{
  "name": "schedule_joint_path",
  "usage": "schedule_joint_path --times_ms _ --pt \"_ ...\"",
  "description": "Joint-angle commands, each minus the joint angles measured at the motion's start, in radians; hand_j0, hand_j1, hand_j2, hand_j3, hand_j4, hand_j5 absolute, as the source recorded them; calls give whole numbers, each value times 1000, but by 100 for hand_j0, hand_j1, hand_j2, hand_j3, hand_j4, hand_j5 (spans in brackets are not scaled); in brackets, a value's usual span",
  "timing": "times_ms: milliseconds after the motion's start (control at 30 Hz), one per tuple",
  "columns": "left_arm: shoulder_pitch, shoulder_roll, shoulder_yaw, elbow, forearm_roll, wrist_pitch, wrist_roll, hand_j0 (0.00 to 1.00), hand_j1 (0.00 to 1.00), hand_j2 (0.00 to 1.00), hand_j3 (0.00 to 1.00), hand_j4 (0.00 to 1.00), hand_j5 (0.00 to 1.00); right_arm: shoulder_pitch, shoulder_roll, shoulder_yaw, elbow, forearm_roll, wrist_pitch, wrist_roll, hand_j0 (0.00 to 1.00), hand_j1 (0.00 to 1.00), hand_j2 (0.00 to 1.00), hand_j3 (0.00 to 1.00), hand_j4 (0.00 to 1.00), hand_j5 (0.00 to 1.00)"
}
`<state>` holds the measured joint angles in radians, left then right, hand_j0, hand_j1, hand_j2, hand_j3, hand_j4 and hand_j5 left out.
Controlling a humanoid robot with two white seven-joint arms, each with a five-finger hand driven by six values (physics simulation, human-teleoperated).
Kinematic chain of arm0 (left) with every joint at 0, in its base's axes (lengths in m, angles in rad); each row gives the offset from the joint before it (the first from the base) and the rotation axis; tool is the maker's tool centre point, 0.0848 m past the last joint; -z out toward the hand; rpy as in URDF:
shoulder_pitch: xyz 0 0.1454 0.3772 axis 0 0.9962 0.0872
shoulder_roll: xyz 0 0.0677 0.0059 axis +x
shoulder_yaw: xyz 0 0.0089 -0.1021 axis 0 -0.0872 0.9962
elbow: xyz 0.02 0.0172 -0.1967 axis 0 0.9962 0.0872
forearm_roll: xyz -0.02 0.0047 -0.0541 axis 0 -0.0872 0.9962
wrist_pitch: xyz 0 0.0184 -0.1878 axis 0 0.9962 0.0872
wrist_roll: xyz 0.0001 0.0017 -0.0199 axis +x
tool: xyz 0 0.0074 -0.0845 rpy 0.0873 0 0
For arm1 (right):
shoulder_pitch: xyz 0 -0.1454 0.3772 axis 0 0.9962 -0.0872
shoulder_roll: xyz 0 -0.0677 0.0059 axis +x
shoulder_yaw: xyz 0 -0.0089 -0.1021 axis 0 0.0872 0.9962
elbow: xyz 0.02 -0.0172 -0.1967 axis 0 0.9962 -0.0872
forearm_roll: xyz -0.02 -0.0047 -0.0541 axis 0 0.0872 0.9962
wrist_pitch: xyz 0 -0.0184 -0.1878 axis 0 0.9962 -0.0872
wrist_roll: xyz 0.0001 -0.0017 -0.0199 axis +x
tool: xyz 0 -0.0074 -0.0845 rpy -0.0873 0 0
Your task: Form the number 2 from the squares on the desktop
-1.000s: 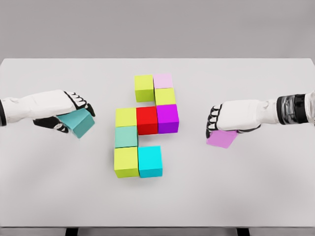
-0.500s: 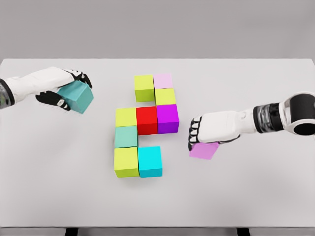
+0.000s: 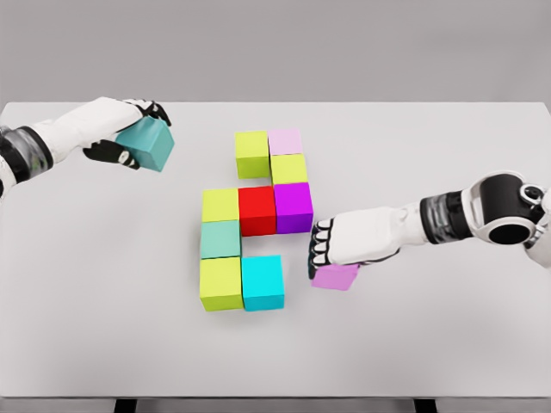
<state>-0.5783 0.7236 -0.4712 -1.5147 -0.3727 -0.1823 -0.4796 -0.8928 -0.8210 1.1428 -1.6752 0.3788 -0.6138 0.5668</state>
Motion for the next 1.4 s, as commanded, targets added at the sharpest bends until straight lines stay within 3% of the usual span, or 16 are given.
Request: schedule_joint_path --times_ms 0,167,800,867,967,1033,1167,1367 --pt "0 -30 0 16 -31 17 13 36 36 36 36 36 36 0 6 6 0 -6 3 1 67 67 67 67 67 67" --pt "-55 -73 -64 82 -52 24 15 36 36 36 36 36 36 2 8 12 0 -6 3 1 67 67 67 67 67 67" --pt "-101 -268 -66 298 -91 26 82 36 36 36 36 36 36 0 -3 40 -1 -6 3 1 71 71 71 71 71 71" --pt "-110 -286 -66 329 -91 26 84 36 36 36 36 36 36 0 -12 40 -1 -6 3 2 76 76 76 76 76 76" --pt "-110 -305 -66 346 -91 26 84 36 36 36 36 36 36 0 -21 38 -1 -6 3 1 92 92 92 92 92 92" --pt "-117 -317 -66 373 -91 26 84 36 36 36 36 36 36 0 -27 38 -1 -6 3 -1 98 98 98 98 98 98" --pt "-129 -340 -66 418 -98 24 84 37 37 37 37 37 37 0 -35 38 0 -6 3 1 100 100 100 100 100 100" --pt "-129 -343 -66 416 -97 24 84 37 37 37 37 37 37 -3 -37 38 0 -6 3 -4 100 100 100 100 100 100"
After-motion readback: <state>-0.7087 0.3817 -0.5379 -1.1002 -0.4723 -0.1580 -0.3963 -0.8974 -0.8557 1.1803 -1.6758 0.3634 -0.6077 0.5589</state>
